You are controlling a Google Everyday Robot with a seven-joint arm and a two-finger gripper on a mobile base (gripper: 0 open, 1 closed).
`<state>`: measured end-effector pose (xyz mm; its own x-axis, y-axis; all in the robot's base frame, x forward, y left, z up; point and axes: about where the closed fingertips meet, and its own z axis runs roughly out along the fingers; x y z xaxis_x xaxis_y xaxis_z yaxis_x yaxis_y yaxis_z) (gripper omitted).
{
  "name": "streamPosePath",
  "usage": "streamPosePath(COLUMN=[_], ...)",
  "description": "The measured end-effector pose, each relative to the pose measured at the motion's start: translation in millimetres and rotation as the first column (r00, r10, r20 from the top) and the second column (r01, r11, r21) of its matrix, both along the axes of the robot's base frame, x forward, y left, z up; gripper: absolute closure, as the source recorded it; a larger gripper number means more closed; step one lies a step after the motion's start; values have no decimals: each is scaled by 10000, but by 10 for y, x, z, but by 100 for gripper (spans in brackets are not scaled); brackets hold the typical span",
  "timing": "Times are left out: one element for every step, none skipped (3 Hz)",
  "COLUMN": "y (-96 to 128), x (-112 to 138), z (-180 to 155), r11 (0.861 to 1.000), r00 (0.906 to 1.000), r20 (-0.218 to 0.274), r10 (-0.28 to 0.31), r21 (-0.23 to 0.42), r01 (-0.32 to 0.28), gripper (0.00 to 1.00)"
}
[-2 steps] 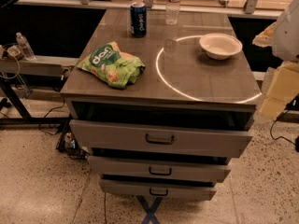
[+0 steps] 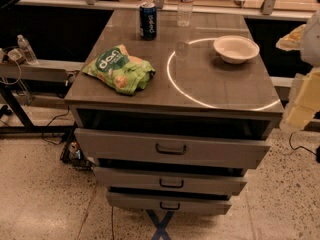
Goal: Open middle drawer
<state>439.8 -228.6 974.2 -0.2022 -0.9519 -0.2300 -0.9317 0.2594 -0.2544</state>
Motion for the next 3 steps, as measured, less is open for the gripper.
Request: streamPosePath(y=[-420, -1000, -1294], x=[-27, -132, -236], z=[-203, -705, -1103], r11=[9990, 9959, 9926], r00=[9999, 9972, 9909], r20=[-41, -561, -1051], r10=[154, 495, 846], r21=[429, 786, 960], r01=[-152, -451, -745], gripper=[0, 0, 0])
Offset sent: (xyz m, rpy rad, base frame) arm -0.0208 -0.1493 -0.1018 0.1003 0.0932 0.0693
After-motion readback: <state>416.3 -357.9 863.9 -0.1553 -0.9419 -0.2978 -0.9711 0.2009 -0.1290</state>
